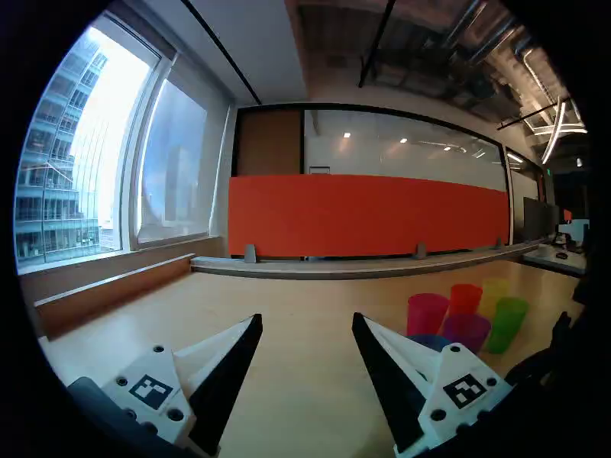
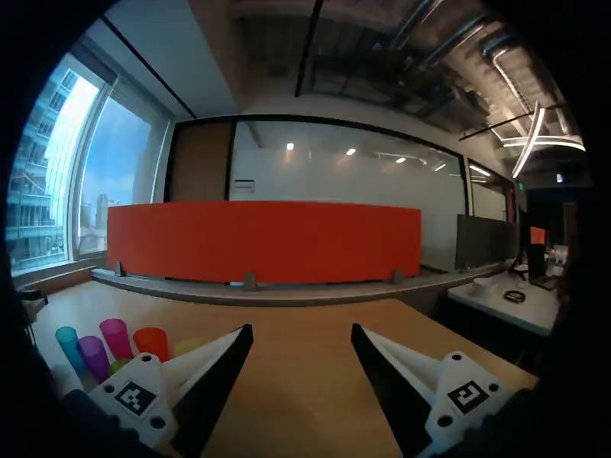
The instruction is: Pour water
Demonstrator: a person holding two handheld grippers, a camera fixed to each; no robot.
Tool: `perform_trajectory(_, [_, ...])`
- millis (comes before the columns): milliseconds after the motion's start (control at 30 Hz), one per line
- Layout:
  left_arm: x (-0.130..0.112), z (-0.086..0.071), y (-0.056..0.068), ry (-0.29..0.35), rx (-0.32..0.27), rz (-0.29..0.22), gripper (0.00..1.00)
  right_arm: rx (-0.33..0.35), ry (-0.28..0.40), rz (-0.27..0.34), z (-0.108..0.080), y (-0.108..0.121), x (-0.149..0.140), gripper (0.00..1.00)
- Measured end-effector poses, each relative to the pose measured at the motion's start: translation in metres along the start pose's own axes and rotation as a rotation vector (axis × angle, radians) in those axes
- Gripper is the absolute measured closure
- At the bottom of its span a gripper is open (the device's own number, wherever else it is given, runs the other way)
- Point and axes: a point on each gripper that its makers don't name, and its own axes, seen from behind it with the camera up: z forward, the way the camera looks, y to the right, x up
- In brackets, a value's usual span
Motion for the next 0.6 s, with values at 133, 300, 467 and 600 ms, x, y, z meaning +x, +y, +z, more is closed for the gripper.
perform_trajectory(133, [0.0011, -0.0008, 0.0003, 0.009, -0.001, 0.003, 0.13, -0.003, 0.0, 0.001, -0.0001, 0.0009, 0.0007, 0.0])
perform_trajectory(300, [0.0016, -0.0014, 0.0003, 0.013, -0.003, 0.003, 0.13, -0.003, 0.001, 0.002, -0.0006, 0.0004, 0.0012, 0.0])
perform_trajectory(467, [0.0018, -0.0027, 0.0016, 0.013, -0.005, 0.008, 0.13, -0.002, 0.003, 0.001, -0.0001, -0.0004, 0.0003, 0.0])
perform_trajectory(600, [0.0026, -0.0031, 0.0021, 0.013, -0.007, 0.009, 0.13, 0.0, 0.012, 0.001, 0.0003, -0.0005, 0.001, 0.0])
